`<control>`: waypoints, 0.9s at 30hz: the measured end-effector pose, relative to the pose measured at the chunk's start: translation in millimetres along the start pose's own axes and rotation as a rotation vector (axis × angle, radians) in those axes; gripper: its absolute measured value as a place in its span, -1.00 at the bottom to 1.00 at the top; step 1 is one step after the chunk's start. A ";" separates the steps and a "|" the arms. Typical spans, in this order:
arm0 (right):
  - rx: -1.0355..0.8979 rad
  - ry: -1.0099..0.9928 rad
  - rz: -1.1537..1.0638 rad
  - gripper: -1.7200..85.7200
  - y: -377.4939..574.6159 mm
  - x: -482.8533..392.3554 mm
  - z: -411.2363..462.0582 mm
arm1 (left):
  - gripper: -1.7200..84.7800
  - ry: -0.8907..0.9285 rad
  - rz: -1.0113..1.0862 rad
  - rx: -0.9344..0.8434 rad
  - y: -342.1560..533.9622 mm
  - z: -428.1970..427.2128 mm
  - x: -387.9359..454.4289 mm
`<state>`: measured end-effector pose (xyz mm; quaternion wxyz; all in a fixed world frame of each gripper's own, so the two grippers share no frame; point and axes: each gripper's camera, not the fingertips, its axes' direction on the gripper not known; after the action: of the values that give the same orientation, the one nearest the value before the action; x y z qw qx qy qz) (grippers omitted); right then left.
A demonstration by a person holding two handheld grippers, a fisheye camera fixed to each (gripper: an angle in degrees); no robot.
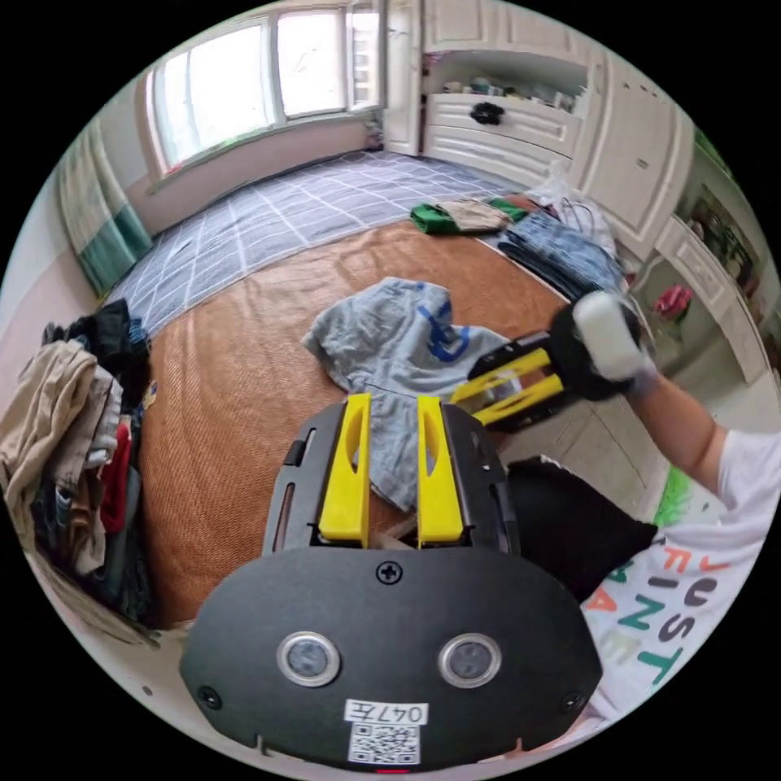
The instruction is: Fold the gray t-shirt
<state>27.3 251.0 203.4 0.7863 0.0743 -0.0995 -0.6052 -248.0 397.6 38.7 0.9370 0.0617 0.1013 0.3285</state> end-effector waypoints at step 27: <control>0.315 -0.094 1.371 -0.77 444.7 29.8 97.4 | -0.67 -0.023 0.282 -0.202 -173.2 -7.7 42.6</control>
<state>427.3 336.6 405.3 0.9652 0.0819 -0.2442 0.0457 -112.8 290.2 -6.7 0.8842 -0.0156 0.0473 0.4644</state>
